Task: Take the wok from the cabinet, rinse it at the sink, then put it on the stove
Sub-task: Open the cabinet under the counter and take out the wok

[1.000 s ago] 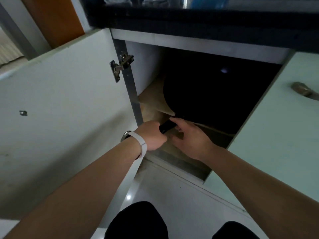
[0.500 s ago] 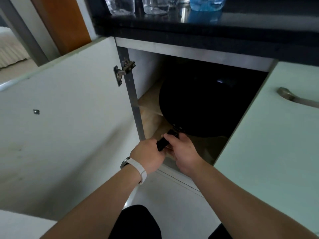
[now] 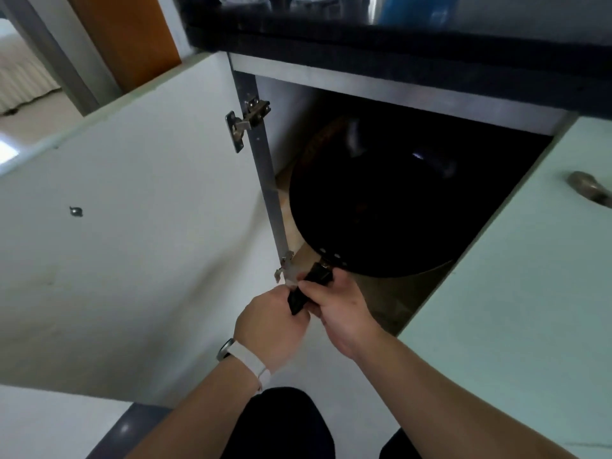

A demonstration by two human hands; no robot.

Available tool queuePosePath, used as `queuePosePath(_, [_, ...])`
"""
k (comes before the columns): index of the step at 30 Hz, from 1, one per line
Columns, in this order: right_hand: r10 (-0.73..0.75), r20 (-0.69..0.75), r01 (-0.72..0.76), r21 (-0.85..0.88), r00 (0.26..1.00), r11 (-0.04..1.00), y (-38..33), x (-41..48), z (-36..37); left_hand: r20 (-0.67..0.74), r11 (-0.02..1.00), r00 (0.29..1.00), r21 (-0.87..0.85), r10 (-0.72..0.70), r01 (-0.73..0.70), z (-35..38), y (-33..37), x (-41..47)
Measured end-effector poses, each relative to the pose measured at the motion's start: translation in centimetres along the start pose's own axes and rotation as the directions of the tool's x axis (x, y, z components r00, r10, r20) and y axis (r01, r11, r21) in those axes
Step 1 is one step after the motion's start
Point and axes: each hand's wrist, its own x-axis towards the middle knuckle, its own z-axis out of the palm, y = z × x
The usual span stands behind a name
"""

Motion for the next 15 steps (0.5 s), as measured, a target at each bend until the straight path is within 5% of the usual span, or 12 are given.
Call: queuePosePath(15, [0.418, 0.044, -0.42, 0.025, 0.907, 0.907, -5.0, -9.2, 7.0, 0.228, 0.969, 0.947, 0.152, -0.226, 0.194, -9.7, 0.2, -8.5])
